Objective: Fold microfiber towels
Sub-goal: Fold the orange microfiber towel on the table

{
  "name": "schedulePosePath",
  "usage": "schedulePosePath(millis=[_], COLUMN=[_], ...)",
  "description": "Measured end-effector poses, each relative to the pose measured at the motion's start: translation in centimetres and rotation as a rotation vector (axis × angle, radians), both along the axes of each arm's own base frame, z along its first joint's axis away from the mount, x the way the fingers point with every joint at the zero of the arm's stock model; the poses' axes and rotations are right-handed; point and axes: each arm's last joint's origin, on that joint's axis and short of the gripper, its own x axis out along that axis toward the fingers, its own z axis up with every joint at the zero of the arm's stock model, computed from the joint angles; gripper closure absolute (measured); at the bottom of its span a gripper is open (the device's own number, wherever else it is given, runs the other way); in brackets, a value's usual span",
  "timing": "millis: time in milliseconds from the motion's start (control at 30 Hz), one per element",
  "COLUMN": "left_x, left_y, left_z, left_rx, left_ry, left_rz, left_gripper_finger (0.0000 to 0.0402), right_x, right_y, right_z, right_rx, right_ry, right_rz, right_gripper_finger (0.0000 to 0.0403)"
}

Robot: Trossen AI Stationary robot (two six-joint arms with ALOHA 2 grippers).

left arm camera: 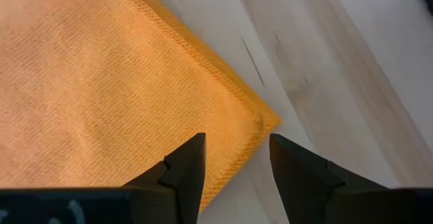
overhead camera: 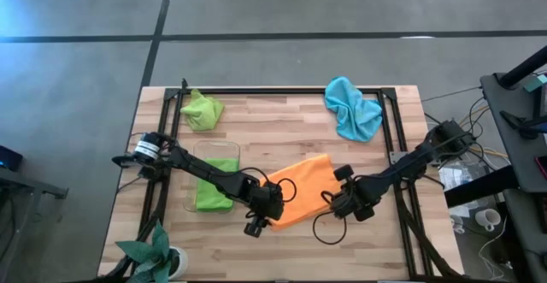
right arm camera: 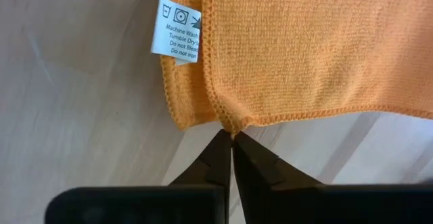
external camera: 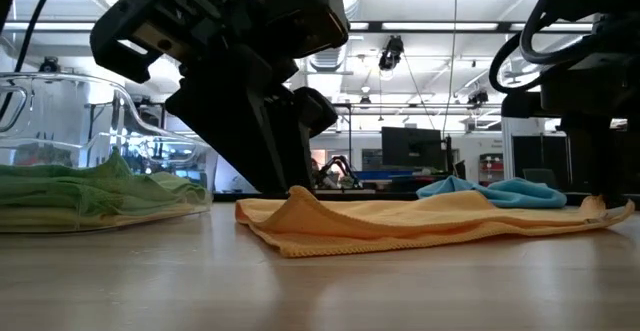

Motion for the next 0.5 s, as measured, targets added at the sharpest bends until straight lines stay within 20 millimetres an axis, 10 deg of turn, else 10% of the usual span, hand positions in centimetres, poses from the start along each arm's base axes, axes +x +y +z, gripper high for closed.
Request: schedulePosePath(millis=[500], left_x=[0.4], left_y=[-1.2], left_z=[-1.3], left_rx=[-0.027], left_ry=[-0.005], left_rz=[-0.006], left_gripper_finger=[0.0253], right_x=[-0.1], right_y=[-0.1], right_z=[0.3], right_rx=[-0.002], right_ry=[-0.011], right_rz=[-0.034], right_gripper_finger=[0.0394])
